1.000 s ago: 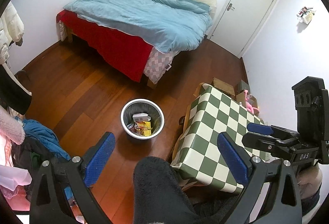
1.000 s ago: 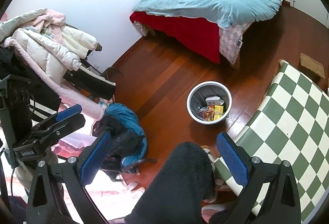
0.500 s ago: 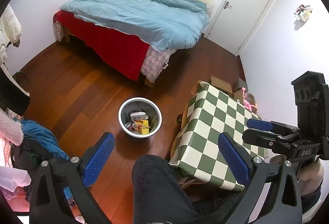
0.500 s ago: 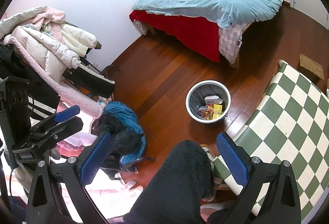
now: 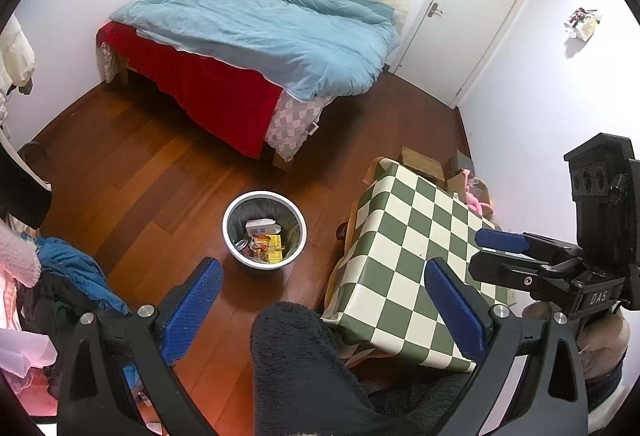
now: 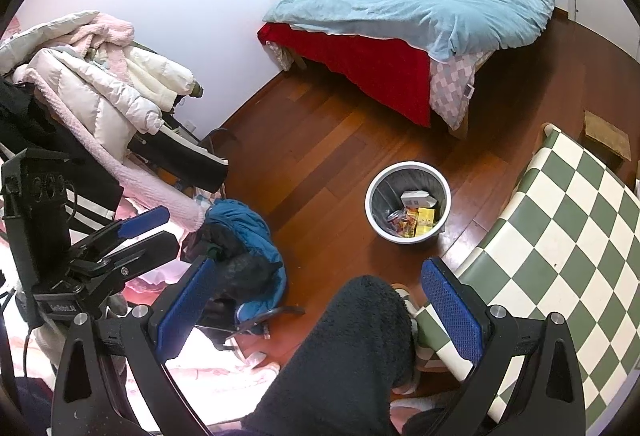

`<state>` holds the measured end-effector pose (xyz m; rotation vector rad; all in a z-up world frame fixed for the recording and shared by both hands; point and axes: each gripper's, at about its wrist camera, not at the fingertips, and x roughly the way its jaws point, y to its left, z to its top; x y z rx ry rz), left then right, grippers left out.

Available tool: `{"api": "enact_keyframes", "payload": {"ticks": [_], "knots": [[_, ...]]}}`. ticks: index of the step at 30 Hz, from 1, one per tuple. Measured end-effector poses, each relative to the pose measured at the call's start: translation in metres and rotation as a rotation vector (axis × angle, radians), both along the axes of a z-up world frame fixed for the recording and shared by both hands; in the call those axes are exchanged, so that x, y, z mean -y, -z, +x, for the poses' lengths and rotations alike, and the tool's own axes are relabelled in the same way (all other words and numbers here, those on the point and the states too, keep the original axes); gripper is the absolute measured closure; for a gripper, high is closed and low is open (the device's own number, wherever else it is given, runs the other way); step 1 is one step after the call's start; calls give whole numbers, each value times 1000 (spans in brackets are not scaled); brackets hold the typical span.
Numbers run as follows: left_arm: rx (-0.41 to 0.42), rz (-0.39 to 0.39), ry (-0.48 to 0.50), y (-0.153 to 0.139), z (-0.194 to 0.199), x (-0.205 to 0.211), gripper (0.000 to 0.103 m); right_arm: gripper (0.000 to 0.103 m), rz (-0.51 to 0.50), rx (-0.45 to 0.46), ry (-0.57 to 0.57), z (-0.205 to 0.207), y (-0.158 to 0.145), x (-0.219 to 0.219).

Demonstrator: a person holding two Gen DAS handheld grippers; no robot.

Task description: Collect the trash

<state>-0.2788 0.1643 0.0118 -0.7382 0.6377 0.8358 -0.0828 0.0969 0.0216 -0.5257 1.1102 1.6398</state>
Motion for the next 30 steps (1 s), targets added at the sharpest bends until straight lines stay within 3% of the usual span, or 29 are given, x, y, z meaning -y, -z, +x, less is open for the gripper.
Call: {"api": "enact_keyframes", "payload": {"ticks": [30], "knots": [[3, 3, -1, 0, 0, 0, 0, 0, -5, -12, -14, -3, 2, 3]]}}
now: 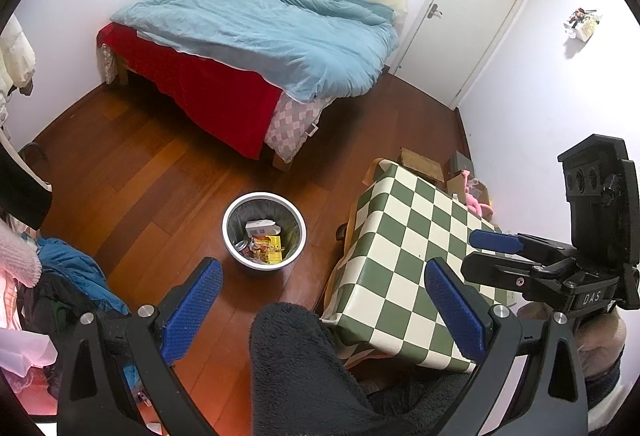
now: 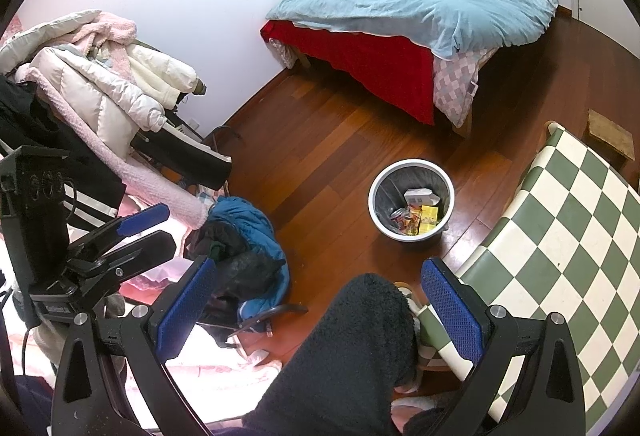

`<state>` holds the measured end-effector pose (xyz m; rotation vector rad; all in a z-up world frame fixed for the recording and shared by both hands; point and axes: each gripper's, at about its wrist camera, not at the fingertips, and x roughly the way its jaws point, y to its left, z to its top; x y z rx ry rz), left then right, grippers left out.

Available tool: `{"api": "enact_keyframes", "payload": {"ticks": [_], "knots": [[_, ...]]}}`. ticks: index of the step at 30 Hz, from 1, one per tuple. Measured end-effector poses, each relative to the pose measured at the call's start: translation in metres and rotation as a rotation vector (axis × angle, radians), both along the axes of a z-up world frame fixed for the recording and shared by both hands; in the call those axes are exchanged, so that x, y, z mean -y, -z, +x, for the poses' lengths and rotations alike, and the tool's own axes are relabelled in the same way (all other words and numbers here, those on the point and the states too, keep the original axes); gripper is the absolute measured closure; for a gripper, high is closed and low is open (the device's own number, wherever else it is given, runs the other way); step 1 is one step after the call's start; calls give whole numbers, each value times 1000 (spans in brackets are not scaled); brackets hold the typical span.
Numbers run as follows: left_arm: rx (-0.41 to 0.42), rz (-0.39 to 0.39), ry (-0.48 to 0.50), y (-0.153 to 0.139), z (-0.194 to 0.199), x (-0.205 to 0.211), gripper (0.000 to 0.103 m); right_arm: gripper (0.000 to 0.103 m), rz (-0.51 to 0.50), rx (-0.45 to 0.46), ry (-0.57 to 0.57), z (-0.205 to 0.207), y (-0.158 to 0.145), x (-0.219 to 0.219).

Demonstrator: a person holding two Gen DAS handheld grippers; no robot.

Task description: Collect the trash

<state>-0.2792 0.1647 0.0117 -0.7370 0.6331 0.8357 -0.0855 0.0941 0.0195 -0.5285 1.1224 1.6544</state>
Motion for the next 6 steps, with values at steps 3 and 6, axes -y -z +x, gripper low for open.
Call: {"api": "enact_keyframes", "payload": {"ticks": [3, 6], "knots": [[6, 5, -1, -1, -1, 0, 0, 0, 2, 0, -2, -1, 0, -1], [16, 6, -3, -4, -3, 1, 0, 0, 2, 0, -3, 0, -1, -1]]}}
